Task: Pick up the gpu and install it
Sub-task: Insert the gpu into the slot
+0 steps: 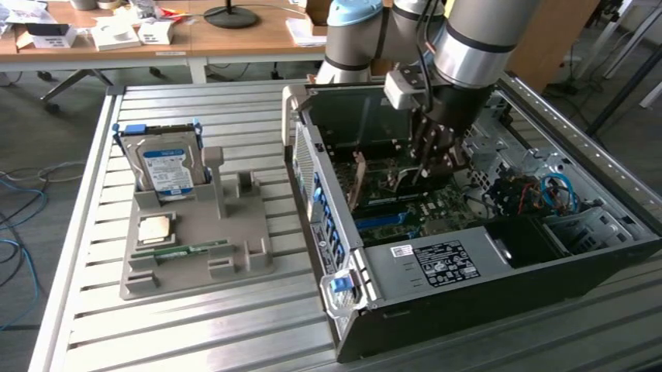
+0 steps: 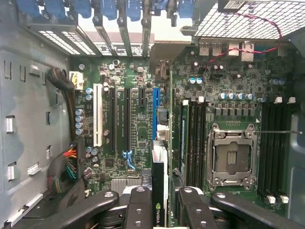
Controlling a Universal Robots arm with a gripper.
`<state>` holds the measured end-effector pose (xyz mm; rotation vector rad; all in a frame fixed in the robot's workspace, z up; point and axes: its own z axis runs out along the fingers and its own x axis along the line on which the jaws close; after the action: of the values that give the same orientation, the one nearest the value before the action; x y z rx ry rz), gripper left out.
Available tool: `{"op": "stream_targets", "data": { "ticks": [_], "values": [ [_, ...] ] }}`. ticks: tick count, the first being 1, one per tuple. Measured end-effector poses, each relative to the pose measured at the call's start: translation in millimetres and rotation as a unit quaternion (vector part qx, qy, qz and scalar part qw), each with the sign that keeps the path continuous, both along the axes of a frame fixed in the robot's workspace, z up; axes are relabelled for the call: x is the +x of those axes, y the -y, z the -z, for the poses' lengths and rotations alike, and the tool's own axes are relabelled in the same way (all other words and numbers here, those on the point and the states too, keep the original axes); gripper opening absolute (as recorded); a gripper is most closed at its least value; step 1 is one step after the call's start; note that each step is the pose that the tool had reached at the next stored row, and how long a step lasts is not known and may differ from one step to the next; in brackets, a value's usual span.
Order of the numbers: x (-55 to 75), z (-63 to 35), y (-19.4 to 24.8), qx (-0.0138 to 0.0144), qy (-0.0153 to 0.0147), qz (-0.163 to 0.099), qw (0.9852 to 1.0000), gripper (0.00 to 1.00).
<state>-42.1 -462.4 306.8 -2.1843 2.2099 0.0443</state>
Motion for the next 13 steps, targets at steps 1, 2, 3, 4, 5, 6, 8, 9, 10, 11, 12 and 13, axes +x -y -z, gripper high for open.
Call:
{"op": "stream_targets", "data": {
  "ticks": [1,2,3,4,5,6,8,9,10,11,12,13],
  "values": [
    [0.0,0.5,0.0,0.0,0.0,0.0,1.0,0.26],
    [0.0,0.6,0.0,-0.0001,0.0,0.0,1.0,0.26],
    [0.0,0.6,0.0,-0.0001,0.0,0.0,1.0,0.26],
    [-0.1,0.5,0.0,-0.0001,0.0,0.0,1.0,0.26],
    [-0.5,0.6,0.0,-0.0001,0.0,0.0,1.0,0.26],
    [-1.9,1.0,0.0,0.0001,0.0,0.0,1.0,0.26],
    [-3.5,1.2,-0.1,0.0,0.0,0.0,1.0,0.26],
    [-3.5,1.2,-0.1,0.0,0.0,0.0,1.0,0.26],
    [-3.5,1.2,-0.1,-0.0001,0.0,0.0,1.0,0.26],
    [-3.5,1.3,-0.1,0.0,0.0,0.0,1.0,0.26],
    [-3.5,2.3,-0.2,0.0002,0.0,0.0,1.0,0.26],
    [-3.5,4.1,-0.1,0.0002,0.0001,0.0,1.0,0.26]
  ]
}}
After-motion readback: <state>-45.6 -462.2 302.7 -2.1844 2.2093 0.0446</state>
